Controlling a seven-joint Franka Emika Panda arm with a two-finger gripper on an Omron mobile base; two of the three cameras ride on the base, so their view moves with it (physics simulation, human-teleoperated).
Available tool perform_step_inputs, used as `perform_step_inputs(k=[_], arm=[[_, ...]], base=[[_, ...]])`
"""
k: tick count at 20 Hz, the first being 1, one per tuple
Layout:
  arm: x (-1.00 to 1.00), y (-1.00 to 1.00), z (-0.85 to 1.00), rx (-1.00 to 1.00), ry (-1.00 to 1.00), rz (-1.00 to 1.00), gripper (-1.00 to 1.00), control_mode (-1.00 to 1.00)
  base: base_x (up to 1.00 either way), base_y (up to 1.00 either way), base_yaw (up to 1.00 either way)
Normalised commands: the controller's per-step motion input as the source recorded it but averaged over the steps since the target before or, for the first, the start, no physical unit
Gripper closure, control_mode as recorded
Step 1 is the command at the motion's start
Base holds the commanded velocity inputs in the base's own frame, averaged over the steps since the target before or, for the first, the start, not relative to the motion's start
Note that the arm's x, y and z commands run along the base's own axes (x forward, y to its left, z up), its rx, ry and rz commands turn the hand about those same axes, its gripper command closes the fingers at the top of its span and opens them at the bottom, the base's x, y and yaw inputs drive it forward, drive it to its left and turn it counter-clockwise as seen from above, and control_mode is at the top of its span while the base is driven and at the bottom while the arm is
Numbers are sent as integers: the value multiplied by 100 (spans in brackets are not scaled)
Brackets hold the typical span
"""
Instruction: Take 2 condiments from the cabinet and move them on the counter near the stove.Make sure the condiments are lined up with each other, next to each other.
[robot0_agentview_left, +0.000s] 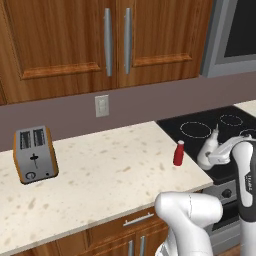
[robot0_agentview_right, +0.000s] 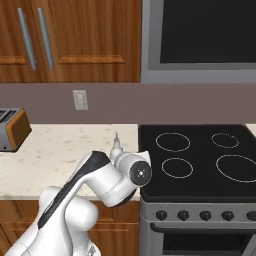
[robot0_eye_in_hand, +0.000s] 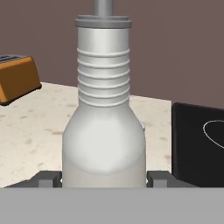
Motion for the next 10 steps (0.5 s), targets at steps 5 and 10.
perform_step_inputs(k=[5,10], arm=[[0,-14,-10,0,2,0,100,-100],[2,-16,-23,0,0,0,100,-100]], base=[[0,0,0],[0,0,0]])
